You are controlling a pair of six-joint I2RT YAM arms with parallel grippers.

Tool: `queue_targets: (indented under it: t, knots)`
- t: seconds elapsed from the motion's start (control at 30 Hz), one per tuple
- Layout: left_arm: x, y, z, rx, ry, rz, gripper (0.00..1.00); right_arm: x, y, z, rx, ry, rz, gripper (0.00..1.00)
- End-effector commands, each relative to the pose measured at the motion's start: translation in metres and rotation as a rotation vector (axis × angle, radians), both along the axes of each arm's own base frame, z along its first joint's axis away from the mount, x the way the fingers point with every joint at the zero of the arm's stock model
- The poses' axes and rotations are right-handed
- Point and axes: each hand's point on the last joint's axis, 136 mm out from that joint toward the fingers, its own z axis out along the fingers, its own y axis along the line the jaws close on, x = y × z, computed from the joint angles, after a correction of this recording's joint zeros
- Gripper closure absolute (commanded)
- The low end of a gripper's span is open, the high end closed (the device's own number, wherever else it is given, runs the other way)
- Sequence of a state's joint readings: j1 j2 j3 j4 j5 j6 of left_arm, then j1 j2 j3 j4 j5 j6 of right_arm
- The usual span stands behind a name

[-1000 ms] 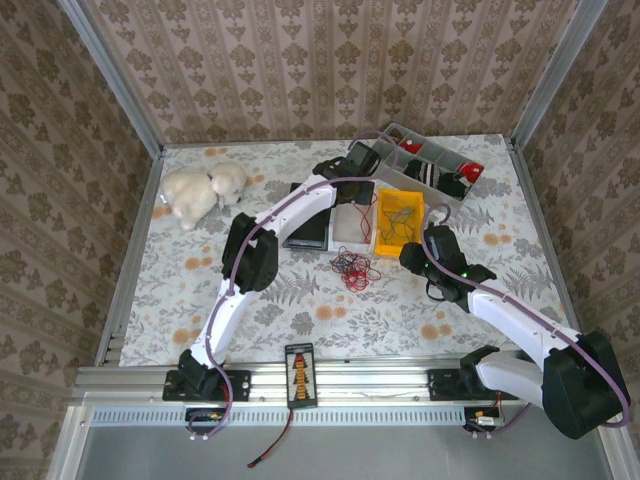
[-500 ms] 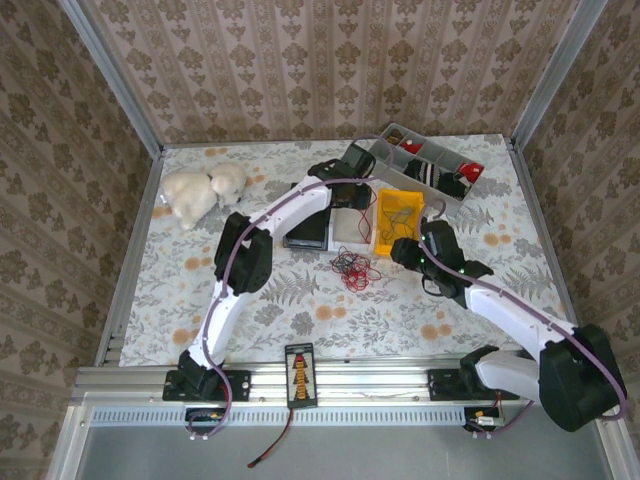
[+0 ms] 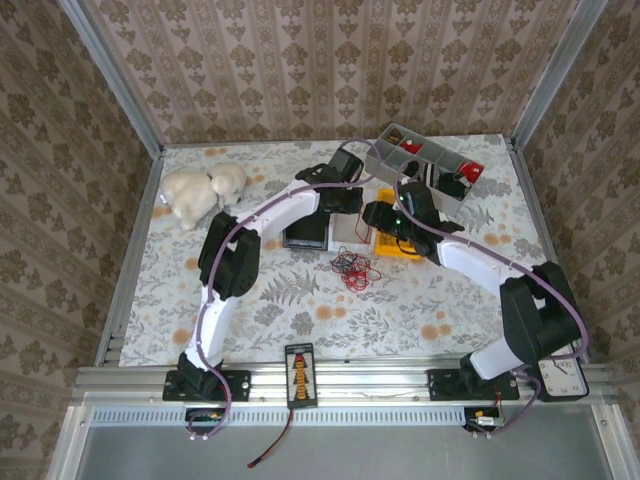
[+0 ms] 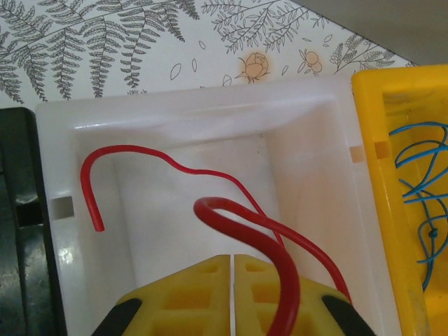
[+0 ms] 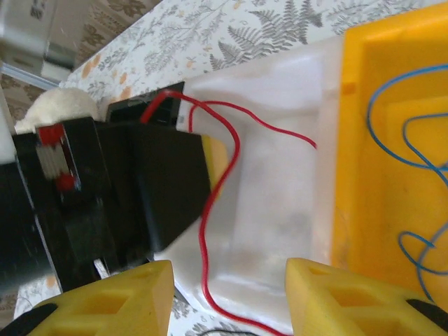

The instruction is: Untangle the cables

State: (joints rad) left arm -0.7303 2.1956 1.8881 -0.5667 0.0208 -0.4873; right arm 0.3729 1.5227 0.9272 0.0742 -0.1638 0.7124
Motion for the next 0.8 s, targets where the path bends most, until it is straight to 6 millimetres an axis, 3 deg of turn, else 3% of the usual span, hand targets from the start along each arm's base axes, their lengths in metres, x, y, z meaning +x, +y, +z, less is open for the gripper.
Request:
queue_targets:
  t: [0.0, 0.37, 0.77]
  knots:
    - [0.006, 0.006, 0.026, -0.074, -0.022, 0.027, 0.97, 0.008, 0.009, 0.006, 0.034, 0.015, 0.035, 0.55]
    - [0.007, 0.010, 0.035, -0.184, 0.003, 0.036, 1.00, 0.003, 0.028, -0.017, 0.055, 0.096, 0.133, 0.65]
    - [0.006, 0.013, 0.030, -0.166, 0.006, 0.037, 1.00, 0.003, 0.045, -0.014, 0.087, 0.077, 0.186, 0.66]
